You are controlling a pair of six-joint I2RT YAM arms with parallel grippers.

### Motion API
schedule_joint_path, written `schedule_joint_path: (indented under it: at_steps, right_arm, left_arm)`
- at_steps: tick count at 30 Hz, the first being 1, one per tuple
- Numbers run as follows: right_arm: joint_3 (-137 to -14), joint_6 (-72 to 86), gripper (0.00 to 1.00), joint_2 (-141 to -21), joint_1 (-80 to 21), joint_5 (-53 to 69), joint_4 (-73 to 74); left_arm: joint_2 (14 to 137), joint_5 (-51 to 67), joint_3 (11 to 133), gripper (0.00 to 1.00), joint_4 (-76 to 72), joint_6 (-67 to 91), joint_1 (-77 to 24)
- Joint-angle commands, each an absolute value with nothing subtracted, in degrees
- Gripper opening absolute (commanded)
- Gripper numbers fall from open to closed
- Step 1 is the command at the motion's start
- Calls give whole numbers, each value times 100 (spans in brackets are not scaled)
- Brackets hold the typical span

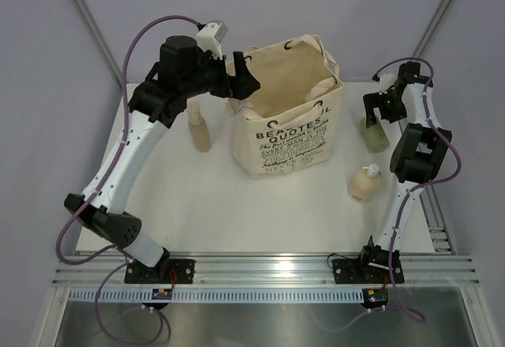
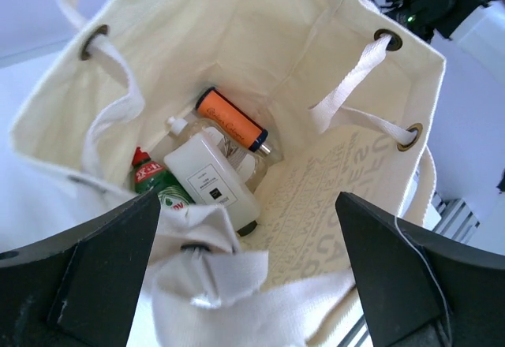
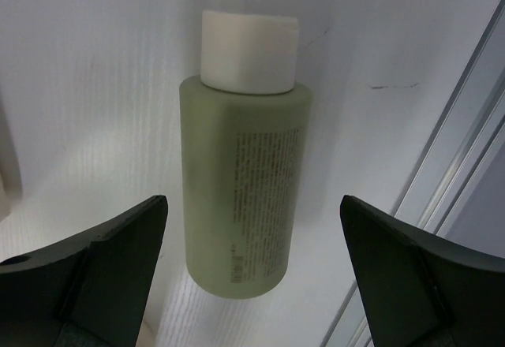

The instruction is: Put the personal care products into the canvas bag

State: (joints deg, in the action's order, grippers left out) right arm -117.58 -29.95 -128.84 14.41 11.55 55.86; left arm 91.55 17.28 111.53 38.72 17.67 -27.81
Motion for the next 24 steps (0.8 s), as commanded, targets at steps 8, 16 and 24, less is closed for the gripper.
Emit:
schedule_joint_path:
  at_steps: [8, 16, 24]
  right_arm:
    - [-12367, -3542, 100, -13719, 1292, 933, 6170]
    - [-12620, -3366, 79, -14018, 1248, 1037, 6362]
    - [-12508, -3033, 0, -13774, 1301, 1528, 6523]
  left_arm:
    - [6454, 818, 8861, 99, 3375, 2109, -2567]
    - [4747, -157, 6585, 99, 3322, 2952, -2549]
    - [3973, -790, 5906, 99, 3611, 3226, -2549]
